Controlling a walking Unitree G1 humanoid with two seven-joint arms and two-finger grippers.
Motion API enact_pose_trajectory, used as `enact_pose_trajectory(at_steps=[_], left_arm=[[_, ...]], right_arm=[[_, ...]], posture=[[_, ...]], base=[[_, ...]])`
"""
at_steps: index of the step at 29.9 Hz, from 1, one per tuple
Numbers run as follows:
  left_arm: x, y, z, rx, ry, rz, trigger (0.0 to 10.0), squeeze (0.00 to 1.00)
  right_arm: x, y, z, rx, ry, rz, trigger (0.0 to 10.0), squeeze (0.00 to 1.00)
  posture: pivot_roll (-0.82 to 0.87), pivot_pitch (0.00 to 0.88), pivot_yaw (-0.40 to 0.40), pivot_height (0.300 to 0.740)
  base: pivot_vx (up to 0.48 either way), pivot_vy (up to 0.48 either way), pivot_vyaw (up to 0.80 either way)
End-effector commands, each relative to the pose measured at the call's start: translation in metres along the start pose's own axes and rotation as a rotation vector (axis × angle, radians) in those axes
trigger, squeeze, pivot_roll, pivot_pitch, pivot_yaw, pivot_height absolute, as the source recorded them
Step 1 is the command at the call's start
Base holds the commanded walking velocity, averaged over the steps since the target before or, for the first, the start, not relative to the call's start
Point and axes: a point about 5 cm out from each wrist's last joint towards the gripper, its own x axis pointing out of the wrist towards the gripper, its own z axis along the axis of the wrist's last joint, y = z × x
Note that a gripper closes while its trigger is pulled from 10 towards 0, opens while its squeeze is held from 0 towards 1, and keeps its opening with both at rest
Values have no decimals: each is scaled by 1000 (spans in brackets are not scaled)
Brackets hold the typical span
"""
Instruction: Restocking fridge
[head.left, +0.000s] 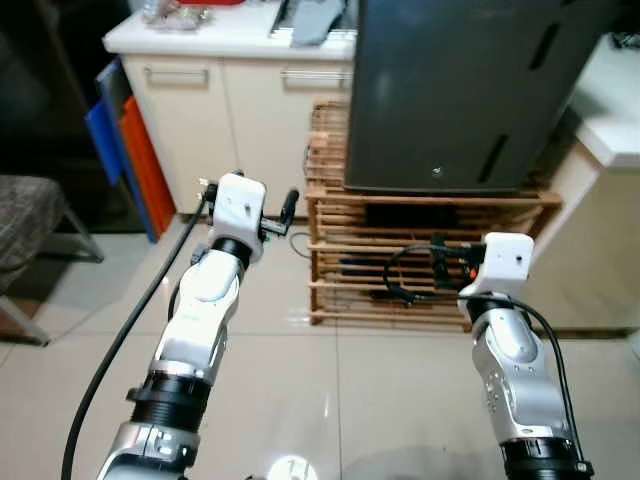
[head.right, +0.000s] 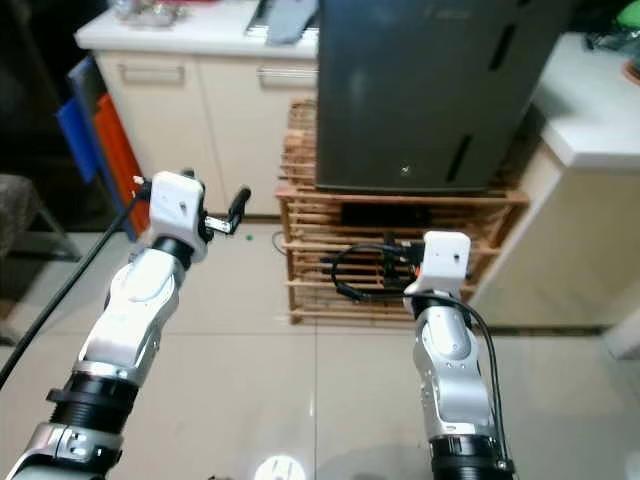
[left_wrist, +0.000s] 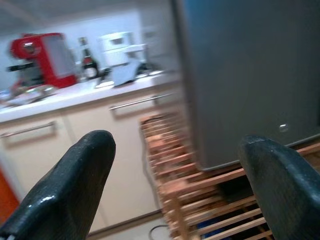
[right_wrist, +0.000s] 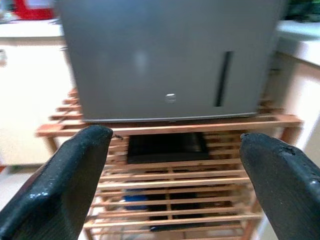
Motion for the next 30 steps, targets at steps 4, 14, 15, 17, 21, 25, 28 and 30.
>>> enact_pose_trajectory(at_steps=[4, 14, 15, 17, 21, 25, 28, 30], left_arm=[[3, 4, -4, -13, 40, -14, 10000, 0], [11, 0, -8, -98, 72, -7, 10000, 0], [12, -1, -8, -99, 70, -6, 10000, 0], [14, -1, -7, -97, 63, -6, 10000, 0], [17, -3, -3, -64, 35, -16, 10000, 0], [16, -5, -4, -121, 33, -15, 10000, 0], [16, -4, -5, -126, 35, -11, 10000, 0], [16, -4, -5, -123, 35, -11, 10000, 0]], right_arm=[[2, -6, 6, 6, -36, -29, 10000, 0], [1, -22, 5, 20, -34, -93, 10000, 0], [1, -23, 6, 18, -35, -95, 10000, 0], [2, -24, 8, 10, -39, -88, 10000, 0], [1, -27, 8, -6, -40, -82, 10000, 0], [1, -31, 6, -13, -29, -79, 10000, 0], [0, -31, 5, -23, -26, -70, 10000, 0], [0, -31, 5, -25, -25, -66, 10000, 0]], posture=[[-144, 0, 47, 740], [-180, 0, 51, 740], [-186, 0, 46, 740], [-186, 0, 46, 740], [-196, 0, 37, 740], [-196, 0, 29, 740], [-194, 0, 22, 740], [-194, 0, 22, 740]], base=[[442, 0, 0], [442, 0, 0], [442, 0, 0], [442, 0, 0], [442, 0, 0], [96, 432, 0], [0, 480, -533], [0, 480, -800]])
